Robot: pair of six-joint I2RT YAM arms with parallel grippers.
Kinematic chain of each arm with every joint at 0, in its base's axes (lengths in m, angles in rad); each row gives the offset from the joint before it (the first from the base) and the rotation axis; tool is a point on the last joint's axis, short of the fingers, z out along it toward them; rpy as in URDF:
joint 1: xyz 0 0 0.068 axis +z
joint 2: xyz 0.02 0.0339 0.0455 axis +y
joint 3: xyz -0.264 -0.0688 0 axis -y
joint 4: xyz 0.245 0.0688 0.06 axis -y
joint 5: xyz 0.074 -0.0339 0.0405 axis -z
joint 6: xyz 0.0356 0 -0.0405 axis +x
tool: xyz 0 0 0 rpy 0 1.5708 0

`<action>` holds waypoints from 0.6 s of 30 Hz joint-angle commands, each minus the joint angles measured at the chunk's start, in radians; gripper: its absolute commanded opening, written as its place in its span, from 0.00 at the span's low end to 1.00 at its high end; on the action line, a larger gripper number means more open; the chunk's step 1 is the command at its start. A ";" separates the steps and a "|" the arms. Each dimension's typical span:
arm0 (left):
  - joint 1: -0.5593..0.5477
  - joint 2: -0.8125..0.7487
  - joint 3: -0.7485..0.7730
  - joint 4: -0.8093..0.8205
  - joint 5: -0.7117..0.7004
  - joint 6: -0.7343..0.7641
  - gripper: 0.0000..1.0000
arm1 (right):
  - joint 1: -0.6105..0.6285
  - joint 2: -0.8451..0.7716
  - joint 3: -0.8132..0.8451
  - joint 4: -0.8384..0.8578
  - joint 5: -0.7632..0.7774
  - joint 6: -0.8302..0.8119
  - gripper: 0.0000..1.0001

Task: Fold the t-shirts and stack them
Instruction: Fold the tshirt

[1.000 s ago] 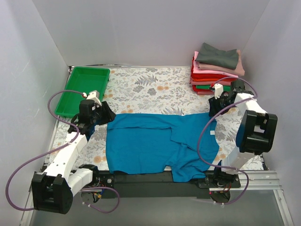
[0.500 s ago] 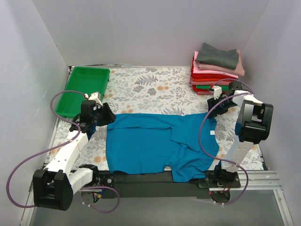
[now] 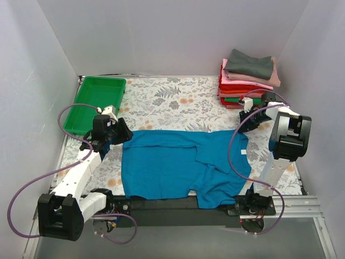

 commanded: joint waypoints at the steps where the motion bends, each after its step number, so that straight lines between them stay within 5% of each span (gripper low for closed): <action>1: -0.003 0.002 -0.003 0.011 0.002 0.010 0.48 | -0.010 0.012 0.039 -0.018 -0.022 -0.009 0.20; 5: -0.003 0.004 -0.003 0.010 -0.001 0.010 0.48 | -0.010 0.021 0.069 -0.026 -0.022 -0.010 0.01; 18: -0.003 0.016 -0.003 0.011 -0.010 0.010 0.47 | -0.012 0.113 0.272 -0.010 0.029 0.008 0.01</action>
